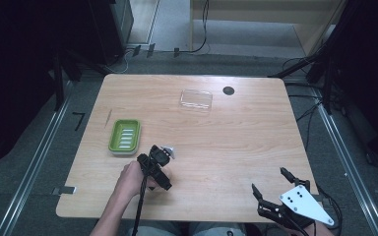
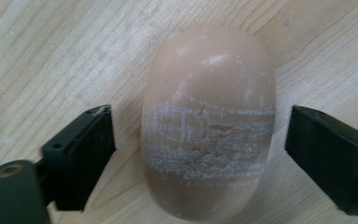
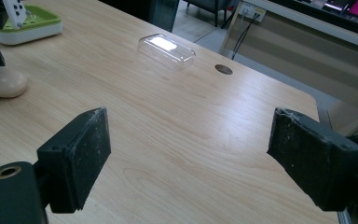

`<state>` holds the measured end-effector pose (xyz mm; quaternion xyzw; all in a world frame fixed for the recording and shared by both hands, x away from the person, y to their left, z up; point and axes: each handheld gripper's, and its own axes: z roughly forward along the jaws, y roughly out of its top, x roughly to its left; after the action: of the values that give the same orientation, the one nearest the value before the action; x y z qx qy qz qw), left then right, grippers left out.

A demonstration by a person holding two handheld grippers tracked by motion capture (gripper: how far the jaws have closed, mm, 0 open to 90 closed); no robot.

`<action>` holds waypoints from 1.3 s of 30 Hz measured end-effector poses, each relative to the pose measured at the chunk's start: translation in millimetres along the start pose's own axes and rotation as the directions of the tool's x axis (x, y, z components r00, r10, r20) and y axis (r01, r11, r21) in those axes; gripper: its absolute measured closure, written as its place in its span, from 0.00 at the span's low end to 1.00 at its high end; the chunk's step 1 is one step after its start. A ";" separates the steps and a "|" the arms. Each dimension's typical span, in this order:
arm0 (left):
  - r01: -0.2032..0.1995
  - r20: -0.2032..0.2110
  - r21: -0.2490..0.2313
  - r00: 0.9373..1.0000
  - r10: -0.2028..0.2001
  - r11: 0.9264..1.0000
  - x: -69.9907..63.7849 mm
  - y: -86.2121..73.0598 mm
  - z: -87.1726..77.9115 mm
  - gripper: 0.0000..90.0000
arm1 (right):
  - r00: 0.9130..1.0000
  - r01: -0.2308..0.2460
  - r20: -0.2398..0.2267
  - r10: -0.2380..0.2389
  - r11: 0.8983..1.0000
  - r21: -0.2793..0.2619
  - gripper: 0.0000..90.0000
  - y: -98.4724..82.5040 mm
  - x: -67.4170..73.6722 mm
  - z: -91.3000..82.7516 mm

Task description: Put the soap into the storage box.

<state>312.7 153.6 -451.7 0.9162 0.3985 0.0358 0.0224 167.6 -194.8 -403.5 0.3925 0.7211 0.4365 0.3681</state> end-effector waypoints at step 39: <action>0.005 0.000 0.003 1.000 -0.005 1.000 0.0 -5.0 -1.6 0.37 | 1.000 -0.005 0.001 0.005 1.000 -0.005 0.15 -0.1 -0.4 -0.3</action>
<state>308.9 157.0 -450.5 0.9152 0.4010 0.0352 0.0209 167.5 -195.3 -403.5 0.3937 0.7188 0.4391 0.3682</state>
